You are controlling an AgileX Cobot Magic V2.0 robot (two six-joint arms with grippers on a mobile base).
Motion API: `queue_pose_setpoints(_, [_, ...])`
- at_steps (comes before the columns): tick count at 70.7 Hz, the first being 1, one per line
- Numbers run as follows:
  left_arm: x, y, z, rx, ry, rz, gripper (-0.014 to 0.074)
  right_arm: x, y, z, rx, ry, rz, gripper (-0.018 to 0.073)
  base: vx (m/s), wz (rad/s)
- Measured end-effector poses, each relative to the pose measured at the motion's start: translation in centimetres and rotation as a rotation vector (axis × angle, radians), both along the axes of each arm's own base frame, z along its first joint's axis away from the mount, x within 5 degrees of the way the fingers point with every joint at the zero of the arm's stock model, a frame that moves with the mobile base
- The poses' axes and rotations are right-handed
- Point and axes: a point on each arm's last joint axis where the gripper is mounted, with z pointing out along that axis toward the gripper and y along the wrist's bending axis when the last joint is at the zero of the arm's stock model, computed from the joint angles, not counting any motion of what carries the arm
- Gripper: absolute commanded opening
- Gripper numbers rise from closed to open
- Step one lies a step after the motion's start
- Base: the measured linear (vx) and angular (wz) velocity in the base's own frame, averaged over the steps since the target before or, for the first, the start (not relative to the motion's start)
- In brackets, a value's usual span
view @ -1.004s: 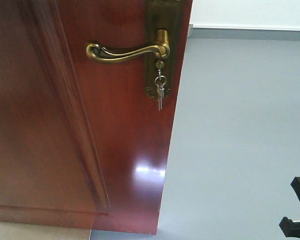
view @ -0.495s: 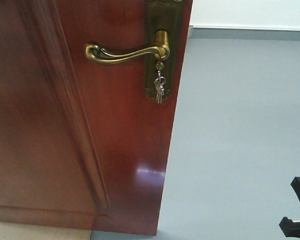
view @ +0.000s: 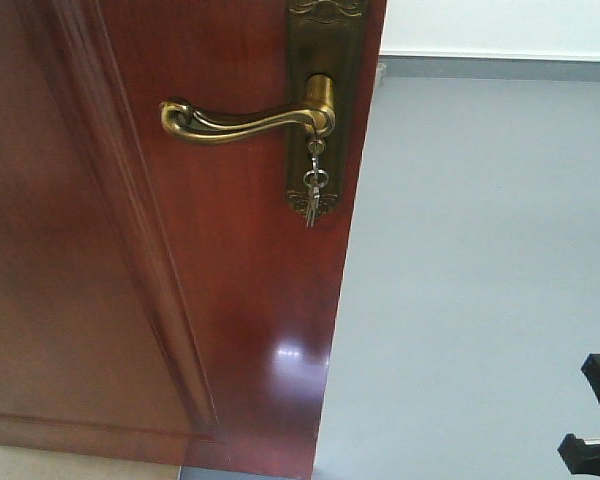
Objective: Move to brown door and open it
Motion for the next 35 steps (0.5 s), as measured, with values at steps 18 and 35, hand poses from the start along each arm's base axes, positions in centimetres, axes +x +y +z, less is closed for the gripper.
queue_pose_setpoints(18, [0.0, 0.3, -1.4, -0.011, 0.151, 0.036, 0.0017, 0.0, 0.0, 0.0, 0.0, 0.0, 0.0, 0.0, 0.0, 0.0])
queue_pose_setpoints(35, [0.0, 0.4, -1.7, -0.012, 0.183, 0.043, 0.0017, 0.0, 0.0, 0.0, 0.0, 0.0, 0.0, 0.0, 0.0, 0.0])
